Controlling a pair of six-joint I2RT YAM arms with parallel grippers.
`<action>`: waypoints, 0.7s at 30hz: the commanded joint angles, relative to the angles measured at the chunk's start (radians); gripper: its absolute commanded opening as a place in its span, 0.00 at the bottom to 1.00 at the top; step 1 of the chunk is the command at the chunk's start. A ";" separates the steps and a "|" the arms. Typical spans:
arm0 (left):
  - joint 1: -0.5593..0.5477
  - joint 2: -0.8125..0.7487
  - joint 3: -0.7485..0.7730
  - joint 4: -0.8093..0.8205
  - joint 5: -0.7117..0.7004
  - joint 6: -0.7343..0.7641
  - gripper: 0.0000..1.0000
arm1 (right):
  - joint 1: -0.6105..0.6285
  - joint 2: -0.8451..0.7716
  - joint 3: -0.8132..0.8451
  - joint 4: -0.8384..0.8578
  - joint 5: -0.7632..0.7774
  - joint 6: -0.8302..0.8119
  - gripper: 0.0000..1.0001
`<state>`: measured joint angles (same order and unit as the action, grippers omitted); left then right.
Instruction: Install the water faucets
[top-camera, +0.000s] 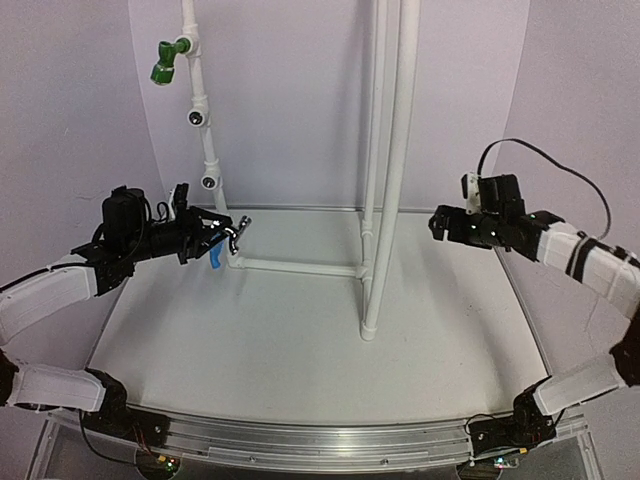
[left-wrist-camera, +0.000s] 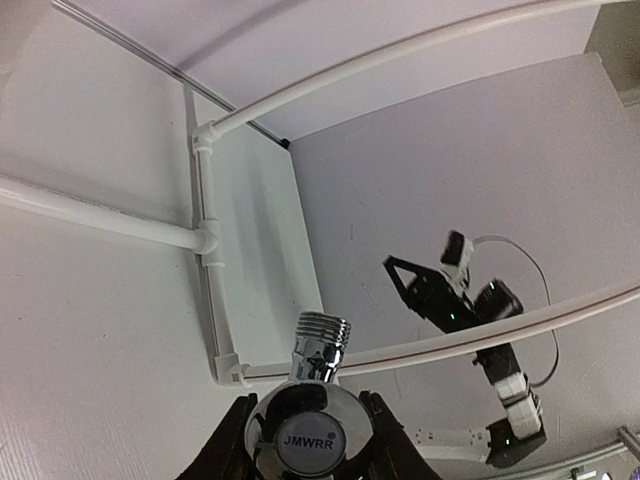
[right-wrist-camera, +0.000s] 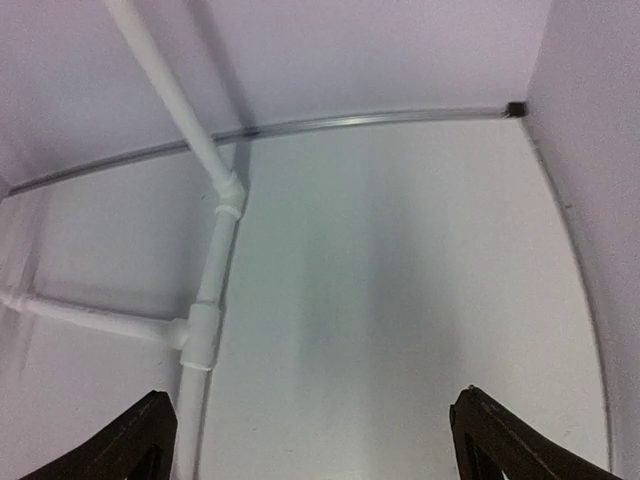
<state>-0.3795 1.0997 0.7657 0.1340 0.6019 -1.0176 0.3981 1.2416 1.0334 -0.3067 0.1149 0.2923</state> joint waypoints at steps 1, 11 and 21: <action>-0.101 0.048 0.074 0.148 -0.005 0.004 0.00 | -0.041 0.276 0.208 0.123 -0.624 0.097 0.97; -0.226 0.280 0.204 0.364 -0.035 -0.125 0.00 | -0.039 0.619 0.369 0.716 -1.258 0.492 0.85; -0.267 0.522 0.402 0.382 -0.032 -0.169 0.00 | 0.040 0.640 0.350 0.823 -1.287 0.547 0.80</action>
<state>-0.6297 1.5757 1.0757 0.4237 0.5615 -1.1567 0.4031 1.8919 1.3693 0.3979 -1.1198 0.7975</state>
